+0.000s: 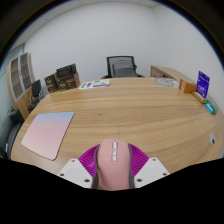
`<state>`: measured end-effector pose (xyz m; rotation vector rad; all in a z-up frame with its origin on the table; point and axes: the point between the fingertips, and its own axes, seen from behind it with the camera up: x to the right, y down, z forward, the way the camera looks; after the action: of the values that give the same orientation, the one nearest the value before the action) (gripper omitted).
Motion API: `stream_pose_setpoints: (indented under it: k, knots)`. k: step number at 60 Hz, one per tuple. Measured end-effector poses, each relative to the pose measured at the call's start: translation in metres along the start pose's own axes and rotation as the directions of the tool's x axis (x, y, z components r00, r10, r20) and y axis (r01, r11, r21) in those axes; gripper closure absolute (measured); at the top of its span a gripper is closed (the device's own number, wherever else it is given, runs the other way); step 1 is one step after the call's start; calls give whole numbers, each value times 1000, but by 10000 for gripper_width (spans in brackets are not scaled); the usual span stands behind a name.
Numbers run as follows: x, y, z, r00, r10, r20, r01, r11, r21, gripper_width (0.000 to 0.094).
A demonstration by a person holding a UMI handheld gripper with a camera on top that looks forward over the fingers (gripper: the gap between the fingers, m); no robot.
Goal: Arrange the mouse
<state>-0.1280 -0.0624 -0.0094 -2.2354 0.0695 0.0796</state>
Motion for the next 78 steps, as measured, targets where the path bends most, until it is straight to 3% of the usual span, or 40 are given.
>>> stream_pose_setpoints:
  k: [6, 24, 36, 49, 51, 56, 68, 70, 73, 78]
  knots:
    - [-12, -9, -6, 1000, 20, -12, -20, 1000, -21, 535]
    - [-192, -124, -8, 999, -41, 12, 39, 988, 150, 536]
    - [-285, -99, 54, 999, -32, -2, 32, 997, 67, 536]
    - [-292, -42, 89, 999, -25, -45, 23, 998, -61, 524]
    - [-291, -44, 90, 999, -34, -41, 33, 999, -31, 522]
    - [-292, -41, 91, 999, -22, -35, 20, 999, -44, 511]
    - [-290, -37, 91, 997, -70, -23, 67, 993, -101, 366]
    - [-290, -37, 89, 998, -61, -16, 59, 992, -116, 289]
    - [-287, -38, 83, 999, -45, -20, 42, 991, -127, 89]
    - [-287, -44, 64, 1000, -16, -24, 14, 994, -111, 108]
